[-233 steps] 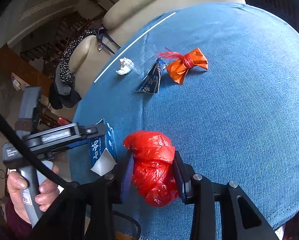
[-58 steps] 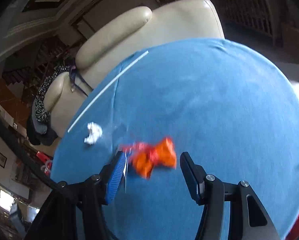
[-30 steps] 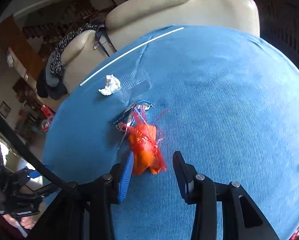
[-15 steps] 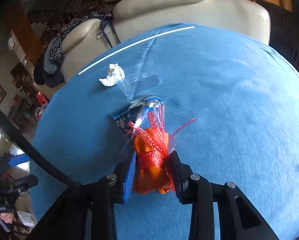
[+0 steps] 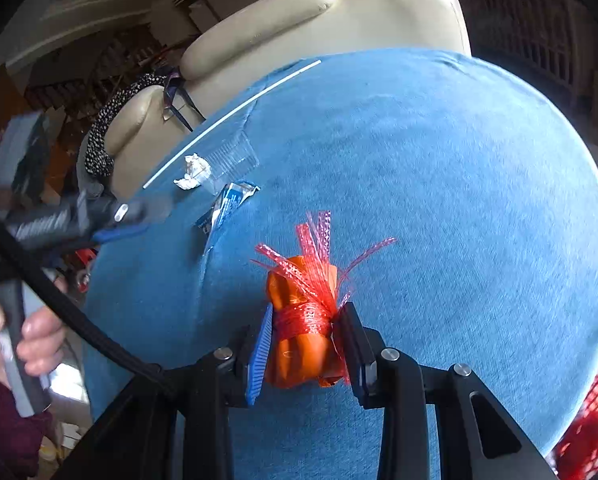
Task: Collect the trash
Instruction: 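Grasp the dark blue crumpled box with the left tool while the right tool holds the orange bag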
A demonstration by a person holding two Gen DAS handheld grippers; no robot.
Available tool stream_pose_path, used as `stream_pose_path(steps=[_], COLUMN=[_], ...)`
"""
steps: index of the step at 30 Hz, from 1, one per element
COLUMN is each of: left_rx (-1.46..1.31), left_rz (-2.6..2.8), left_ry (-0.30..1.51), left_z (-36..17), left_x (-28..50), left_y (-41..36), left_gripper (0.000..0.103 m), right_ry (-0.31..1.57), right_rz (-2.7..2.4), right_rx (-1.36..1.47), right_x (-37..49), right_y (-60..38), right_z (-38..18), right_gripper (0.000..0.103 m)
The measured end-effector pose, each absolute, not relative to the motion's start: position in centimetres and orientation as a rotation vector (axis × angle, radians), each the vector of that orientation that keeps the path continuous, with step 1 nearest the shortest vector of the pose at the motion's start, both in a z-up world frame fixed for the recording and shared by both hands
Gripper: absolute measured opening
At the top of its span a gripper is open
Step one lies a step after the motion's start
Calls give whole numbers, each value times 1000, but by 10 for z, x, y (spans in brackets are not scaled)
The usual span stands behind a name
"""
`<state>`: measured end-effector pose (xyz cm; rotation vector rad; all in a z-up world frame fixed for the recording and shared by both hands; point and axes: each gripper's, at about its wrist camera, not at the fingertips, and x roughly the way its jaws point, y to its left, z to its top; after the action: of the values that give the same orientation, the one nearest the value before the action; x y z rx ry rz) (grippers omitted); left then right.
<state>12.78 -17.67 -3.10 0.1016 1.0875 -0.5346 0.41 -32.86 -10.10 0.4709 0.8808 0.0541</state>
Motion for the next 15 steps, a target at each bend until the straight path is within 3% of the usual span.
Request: stream_pose_path(steps=[15], left_rx=[253], left_rz=[-350], left_ry=[1102], left_z=[-64], left_x=[161], left_y=[-233], left_gripper=[71], right_ry=[848], right_rz=[101], right_rx=[511], right_x=[-2], right_y=[-327], right_z=[-113], right_gripper=[36])
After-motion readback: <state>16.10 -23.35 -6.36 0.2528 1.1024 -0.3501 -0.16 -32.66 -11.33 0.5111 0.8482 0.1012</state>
